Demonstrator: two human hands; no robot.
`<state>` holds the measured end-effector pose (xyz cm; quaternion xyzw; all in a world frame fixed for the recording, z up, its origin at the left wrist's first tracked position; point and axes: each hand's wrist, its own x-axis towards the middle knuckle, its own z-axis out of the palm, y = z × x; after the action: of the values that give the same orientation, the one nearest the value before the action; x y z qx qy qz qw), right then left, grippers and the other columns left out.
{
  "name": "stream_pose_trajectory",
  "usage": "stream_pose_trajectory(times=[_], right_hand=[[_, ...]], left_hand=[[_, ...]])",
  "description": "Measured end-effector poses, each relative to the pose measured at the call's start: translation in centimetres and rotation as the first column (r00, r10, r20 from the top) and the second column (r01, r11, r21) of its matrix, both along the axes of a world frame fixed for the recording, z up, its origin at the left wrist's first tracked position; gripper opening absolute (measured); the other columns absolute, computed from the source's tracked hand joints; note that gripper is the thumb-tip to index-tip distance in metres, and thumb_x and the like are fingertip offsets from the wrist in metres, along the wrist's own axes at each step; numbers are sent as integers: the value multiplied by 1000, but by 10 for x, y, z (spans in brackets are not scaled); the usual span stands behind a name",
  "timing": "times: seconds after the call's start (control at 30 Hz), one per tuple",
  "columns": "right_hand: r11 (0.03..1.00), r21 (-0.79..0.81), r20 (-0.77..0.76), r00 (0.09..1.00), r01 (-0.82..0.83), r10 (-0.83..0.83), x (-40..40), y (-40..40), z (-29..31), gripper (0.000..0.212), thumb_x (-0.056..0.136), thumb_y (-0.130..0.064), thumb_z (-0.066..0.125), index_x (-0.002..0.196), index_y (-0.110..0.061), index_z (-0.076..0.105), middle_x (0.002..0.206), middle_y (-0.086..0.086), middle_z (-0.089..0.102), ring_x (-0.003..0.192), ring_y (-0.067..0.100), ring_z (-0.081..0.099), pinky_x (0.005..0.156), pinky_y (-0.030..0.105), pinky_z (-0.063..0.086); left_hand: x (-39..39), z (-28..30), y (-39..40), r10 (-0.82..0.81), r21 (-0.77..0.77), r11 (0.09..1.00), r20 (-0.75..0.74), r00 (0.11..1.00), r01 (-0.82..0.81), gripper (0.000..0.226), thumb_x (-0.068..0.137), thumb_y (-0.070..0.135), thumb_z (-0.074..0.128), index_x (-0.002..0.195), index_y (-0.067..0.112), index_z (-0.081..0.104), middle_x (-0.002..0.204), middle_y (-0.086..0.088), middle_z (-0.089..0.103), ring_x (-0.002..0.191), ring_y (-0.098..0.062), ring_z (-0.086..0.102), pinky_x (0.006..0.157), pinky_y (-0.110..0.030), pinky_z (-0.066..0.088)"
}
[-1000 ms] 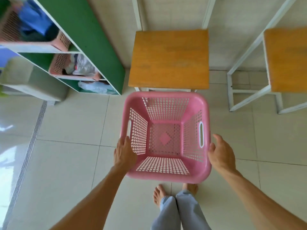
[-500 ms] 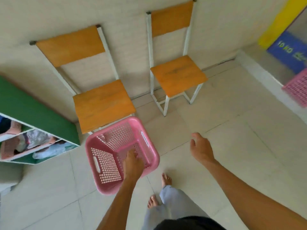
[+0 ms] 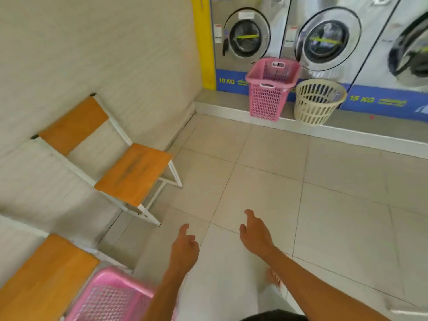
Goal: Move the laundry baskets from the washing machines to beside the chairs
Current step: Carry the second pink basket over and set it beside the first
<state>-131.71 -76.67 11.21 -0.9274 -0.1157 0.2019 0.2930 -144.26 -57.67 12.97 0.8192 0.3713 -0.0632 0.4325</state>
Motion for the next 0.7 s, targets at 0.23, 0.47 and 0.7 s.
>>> stream_pose_trajectory(times=[0.23,0.47,0.7], right_hand=[[993,6,26,993,118,-118,131,-60,7,49,102,-24,48,149,-16,36,119,8,68,112,24,63,87,32,53],[983,2,54,981,184,-184,262,-110,28,47,103,-25,47,148,-17,38,128,8,65,117,25,62,93,35,53],[983,7,53,982,184,-184,383,-102,19,46,103,-24,47,148,-17,39,139,5,59,128,25,54,97,35,47]], left_hand=[[172,9,-50,-109,-20,994,27,994,110,51,96,5,47,145,18,38,122,-9,65,94,-21,61,76,-24,50],[316,19,-103,-199,-66,977,67,978,203,41,95,9,50,135,20,51,122,-6,65,96,-18,62,81,-25,51],[438,6,-95,-255,-70,963,60,965,259,33,94,6,51,125,15,60,117,-1,62,101,-15,59,90,-26,51]])
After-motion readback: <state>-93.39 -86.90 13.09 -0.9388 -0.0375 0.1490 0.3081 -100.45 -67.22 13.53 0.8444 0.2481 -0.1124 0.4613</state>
